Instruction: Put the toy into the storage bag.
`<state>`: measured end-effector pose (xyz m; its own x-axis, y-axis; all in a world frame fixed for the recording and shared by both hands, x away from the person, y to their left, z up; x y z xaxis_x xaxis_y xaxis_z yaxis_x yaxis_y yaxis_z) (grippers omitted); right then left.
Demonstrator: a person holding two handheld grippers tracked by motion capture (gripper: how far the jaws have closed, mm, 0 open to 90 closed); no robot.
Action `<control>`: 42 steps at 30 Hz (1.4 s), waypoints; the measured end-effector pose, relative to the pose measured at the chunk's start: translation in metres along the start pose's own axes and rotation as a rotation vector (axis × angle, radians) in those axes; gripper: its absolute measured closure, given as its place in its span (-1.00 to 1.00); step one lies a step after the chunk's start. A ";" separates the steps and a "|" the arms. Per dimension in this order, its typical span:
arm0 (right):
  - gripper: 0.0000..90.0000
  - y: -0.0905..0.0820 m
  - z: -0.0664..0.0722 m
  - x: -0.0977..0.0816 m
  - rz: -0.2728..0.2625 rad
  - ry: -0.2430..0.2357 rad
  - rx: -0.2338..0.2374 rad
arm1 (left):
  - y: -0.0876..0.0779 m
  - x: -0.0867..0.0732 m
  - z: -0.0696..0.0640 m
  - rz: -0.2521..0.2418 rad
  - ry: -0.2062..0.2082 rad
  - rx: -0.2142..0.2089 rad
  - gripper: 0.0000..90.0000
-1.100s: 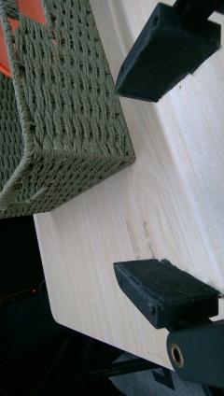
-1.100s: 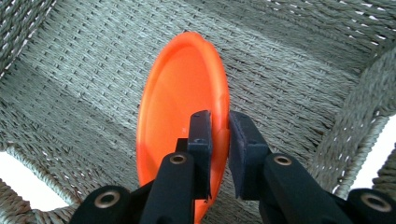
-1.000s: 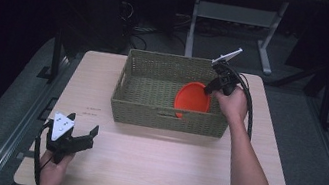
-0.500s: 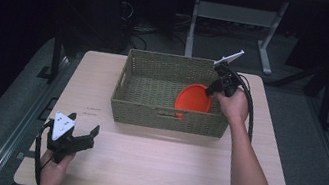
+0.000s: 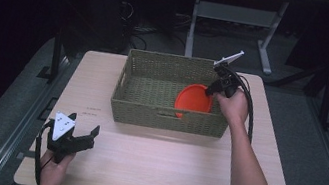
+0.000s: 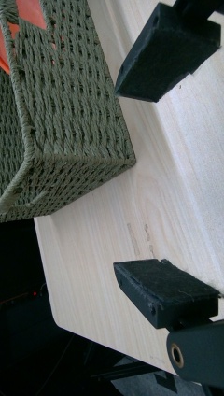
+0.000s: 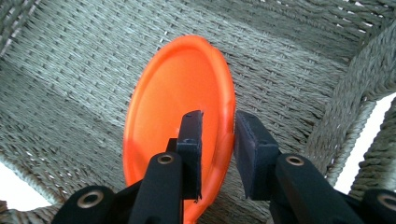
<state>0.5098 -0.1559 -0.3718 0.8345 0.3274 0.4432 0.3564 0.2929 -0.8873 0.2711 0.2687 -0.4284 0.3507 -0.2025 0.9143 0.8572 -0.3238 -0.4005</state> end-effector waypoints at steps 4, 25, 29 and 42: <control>0.57 -0.003 0.000 0.000 -0.013 0.006 -0.006 | -0.001 0.000 0.000 0.003 0.004 0.000 -0.72; 0.35 -0.011 0.008 -0.005 -0.044 -0.020 0.092 | -0.001 0.000 0.000 0.004 0.004 0.001 -0.72; 0.31 -0.012 0.008 -0.007 -0.040 -0.022 0.099 | 0.000 -0.001 0.000 0.008 0.007 0.000 -0.72; -0.04 -0.026 0.002 -0.018 -0.060 -0.007 0.165 | 0.000 0.000 0.000 0.009 0.005 -0.001 -0.72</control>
<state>0.4842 -0.1677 -0.3565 0.8105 0.3110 0.4963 0.3312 0.4556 -0.8263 0.2708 0.2685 -0.4288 0.3563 -0.2098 0.9105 0.8539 -0.3226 -0.4085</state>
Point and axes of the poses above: each handheld gripper's, and its own axes: y roughly forward along the jaws, x roughly out of its top, z roughly to its left, the point moved 2 cm from there along y, roughly forward along the jaws, and after that the axes turned 4 degrees about -x, right-handed, at the moved point
